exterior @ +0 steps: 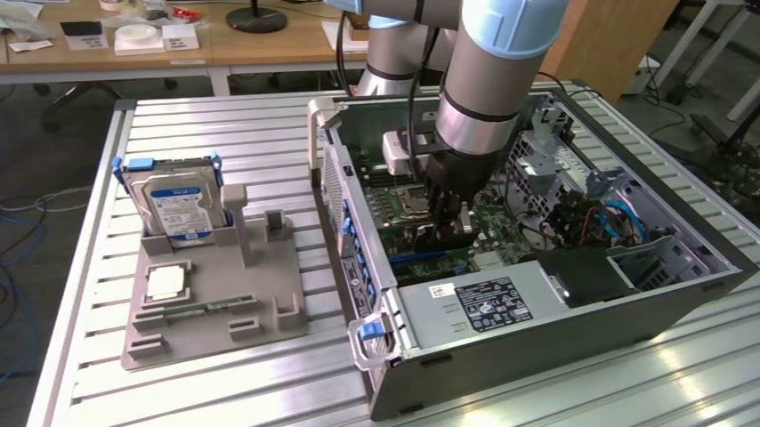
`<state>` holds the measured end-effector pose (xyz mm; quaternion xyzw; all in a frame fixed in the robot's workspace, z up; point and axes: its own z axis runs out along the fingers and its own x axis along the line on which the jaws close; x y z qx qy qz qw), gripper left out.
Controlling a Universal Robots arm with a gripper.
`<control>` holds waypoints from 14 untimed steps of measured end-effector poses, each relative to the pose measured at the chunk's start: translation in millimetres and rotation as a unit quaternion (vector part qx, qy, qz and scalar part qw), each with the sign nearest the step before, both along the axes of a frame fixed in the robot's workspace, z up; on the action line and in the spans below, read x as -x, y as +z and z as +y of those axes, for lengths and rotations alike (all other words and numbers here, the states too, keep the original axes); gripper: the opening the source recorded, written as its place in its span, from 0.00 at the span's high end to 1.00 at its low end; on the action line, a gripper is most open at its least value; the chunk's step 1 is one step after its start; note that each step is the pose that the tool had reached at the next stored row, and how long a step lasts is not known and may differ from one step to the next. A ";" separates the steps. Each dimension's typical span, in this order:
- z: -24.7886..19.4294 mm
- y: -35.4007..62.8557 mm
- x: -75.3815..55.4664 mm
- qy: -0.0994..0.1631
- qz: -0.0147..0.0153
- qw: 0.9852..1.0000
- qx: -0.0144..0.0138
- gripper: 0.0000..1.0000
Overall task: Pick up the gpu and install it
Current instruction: 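Insert the gpu into the slot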
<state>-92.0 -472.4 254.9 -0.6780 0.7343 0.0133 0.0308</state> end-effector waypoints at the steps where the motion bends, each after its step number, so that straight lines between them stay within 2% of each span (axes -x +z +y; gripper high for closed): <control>1: 0.0 0.0 0.0 0.000 0.000 1.000 0.000 0.73; 11: 0.0 -0.3 1.4 0.000 0.000 1.000 0.000 0.73; 12: 0.0 -0.3 1.2 0.000 0.000 1.000 0.000 0.73; 14: 0.0 -0.4 0.4 0.000 0.004 1.000 0.002 0.73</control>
